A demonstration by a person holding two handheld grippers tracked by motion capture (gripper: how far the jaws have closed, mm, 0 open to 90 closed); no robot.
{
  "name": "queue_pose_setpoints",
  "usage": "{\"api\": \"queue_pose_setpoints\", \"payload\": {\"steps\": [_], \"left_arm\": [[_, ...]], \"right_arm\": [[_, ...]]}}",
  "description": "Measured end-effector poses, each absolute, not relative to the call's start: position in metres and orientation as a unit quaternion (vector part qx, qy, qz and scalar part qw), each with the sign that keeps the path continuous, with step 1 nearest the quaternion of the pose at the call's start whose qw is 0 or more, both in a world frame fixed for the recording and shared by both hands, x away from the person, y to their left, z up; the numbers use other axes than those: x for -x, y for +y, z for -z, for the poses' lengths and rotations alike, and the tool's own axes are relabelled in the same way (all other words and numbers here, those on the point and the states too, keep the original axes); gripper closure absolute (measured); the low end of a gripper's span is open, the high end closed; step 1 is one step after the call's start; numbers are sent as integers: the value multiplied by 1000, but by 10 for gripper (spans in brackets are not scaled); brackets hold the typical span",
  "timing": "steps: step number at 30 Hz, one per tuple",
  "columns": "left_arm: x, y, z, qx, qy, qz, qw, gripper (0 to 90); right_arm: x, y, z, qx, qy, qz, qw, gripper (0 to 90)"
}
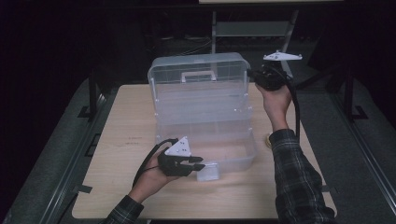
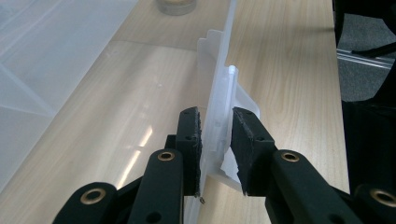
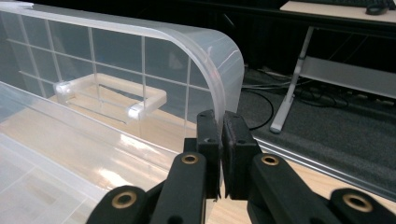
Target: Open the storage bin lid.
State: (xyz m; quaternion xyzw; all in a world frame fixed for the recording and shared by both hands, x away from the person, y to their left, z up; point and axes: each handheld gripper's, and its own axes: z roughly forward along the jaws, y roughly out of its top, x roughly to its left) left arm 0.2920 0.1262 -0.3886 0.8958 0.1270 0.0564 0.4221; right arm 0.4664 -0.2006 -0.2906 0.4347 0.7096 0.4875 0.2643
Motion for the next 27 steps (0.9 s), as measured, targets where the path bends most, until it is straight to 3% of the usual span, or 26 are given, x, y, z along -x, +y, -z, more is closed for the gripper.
{"api": "queue_pose_setpoints", "payload": {"steps": [27], "left_arm": [[-290,131,387,-900,108,-45,419,752]], "right_arm": [[-509,-192,301,-470,711,-478,213,868]]}}
